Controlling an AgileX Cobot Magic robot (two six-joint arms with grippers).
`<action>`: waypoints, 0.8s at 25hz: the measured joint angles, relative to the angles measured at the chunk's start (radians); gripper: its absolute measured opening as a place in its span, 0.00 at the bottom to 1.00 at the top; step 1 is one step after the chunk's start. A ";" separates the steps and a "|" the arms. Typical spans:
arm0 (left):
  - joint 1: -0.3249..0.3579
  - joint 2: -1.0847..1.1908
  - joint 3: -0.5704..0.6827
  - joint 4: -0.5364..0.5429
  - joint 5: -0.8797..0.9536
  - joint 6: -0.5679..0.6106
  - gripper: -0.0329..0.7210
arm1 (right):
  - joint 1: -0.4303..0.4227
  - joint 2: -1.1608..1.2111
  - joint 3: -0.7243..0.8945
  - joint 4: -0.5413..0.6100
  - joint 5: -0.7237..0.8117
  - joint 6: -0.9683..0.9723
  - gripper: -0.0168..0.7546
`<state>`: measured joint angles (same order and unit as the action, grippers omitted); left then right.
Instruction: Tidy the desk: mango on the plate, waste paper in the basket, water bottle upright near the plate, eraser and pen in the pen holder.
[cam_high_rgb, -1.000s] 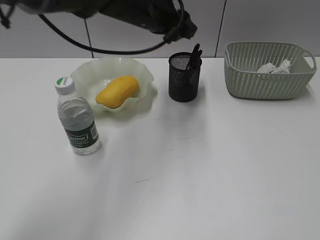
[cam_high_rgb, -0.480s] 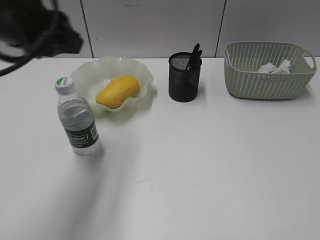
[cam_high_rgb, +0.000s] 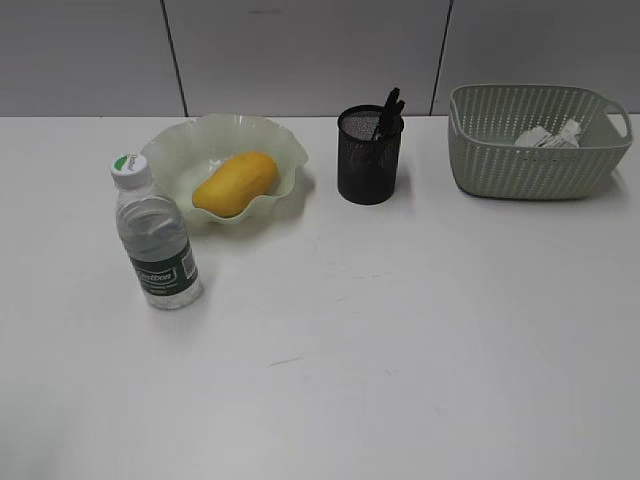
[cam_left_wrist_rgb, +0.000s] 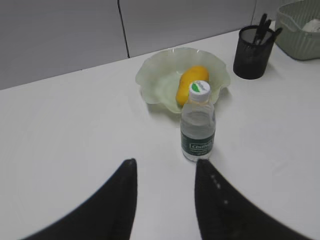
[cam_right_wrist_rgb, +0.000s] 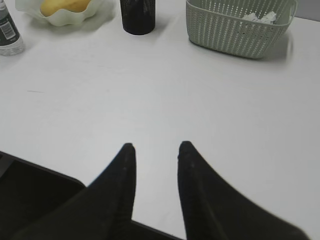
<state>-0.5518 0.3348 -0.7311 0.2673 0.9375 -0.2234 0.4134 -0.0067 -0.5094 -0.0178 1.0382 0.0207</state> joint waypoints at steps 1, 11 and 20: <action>0.000 -0.077 0.031 -0.006 0.010 0.014 0.43 | 0.000 0.000 0.000 0.000 0.000 0.000 0.34; -0.003 -0.330 0.177 -0.088 0.100 0.033 0.43 | 0.000 -0.001 0.000 0.003 0.000 0.000 0.34; -0.003 -0.340 0.192 -0.190 0.119 0.100 0.43 | 0.000 -0.002 0.000 0.003 0.000 0.000 0.34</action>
<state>-0.5543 -0.0056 -0.5391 0.0771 1.0563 -0.1233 0.4134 -0.0086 -0.5094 -0.0148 1.0382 0.0207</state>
